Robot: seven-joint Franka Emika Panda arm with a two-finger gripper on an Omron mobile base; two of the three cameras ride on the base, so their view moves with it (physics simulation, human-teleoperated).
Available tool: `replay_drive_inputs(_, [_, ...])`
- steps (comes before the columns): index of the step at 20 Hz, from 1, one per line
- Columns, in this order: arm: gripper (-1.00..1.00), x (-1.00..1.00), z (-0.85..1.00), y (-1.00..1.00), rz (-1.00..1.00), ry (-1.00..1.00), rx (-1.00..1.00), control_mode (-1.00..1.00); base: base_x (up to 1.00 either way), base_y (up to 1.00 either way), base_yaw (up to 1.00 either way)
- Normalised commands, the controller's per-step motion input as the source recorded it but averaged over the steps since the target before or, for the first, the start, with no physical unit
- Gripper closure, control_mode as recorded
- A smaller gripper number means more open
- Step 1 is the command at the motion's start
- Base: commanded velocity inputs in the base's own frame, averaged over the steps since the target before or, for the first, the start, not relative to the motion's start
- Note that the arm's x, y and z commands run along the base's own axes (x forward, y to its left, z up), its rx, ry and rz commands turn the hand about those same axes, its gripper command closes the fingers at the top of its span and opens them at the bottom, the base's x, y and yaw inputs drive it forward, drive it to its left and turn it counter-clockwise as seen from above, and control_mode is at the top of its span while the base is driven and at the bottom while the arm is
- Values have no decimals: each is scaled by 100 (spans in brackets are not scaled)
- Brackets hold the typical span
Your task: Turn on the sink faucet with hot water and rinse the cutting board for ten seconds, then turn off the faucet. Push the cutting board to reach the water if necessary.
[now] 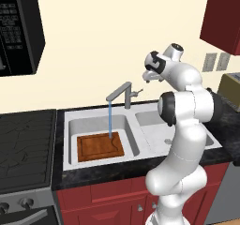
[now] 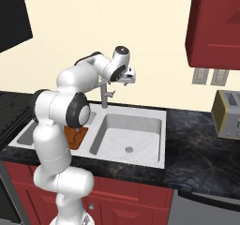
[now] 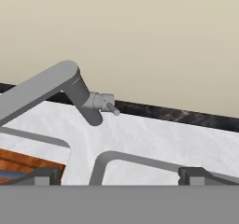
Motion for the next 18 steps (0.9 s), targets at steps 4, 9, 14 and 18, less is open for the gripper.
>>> replay_drive_inputs(4, [-100,0,0,2,0,-1,0,-100,0,0,0])
replay_drive_inputs(9, [-100,0,0,0,0,0,0,-100,0,0,0])
replay_drive_inputs(14, [-100,0,0,0,0,0,0,-100,0,0,0])
replay_drive_inputs(18, [-100,0,0,0,0,0,0,-100,0,0,0])
